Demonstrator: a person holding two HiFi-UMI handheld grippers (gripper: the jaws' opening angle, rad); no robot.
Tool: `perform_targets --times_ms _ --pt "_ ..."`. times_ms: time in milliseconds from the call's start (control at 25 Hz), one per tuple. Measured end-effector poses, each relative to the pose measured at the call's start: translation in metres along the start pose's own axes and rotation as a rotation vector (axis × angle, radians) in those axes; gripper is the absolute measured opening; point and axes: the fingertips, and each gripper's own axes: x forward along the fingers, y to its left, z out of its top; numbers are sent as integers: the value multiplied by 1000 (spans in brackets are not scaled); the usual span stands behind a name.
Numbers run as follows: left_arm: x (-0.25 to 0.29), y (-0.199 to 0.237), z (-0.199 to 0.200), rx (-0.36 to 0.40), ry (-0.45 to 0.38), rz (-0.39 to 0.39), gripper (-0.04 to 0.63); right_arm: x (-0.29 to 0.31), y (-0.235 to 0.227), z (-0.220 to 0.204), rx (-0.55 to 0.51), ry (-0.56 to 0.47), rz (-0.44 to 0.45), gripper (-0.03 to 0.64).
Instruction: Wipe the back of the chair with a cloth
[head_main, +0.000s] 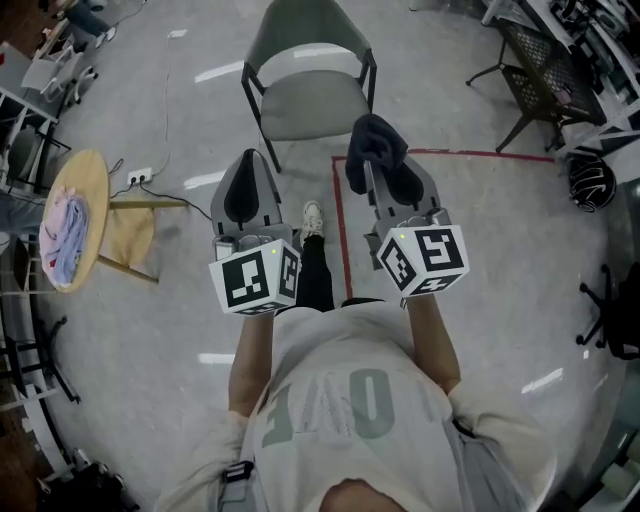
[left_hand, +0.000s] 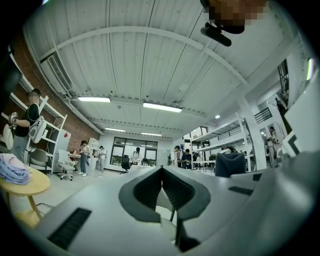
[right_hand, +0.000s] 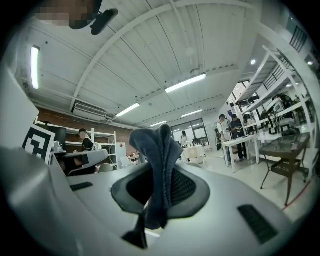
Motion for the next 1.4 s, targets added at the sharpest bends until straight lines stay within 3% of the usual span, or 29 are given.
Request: perform_targets --times_ms 280,800,1040,1200,1400 --pt "126 21 1 -13 -35 -39 15 111 -34 13 -59 19 2 58" --pt "380 119 21 -25 -111 -42 15 372 -78 52 -115 17 24 58" --pt "441 141 3 -66 -94 -40 15 429 -92 40 -120 65 11 58" --pt "461 142 -15 -104 -52 -16 15 440 -108 32 -110 110 -15 58" --pt "480 134 -31 -100 1 -1 16 462 -136 24 -71 134 -43 58"
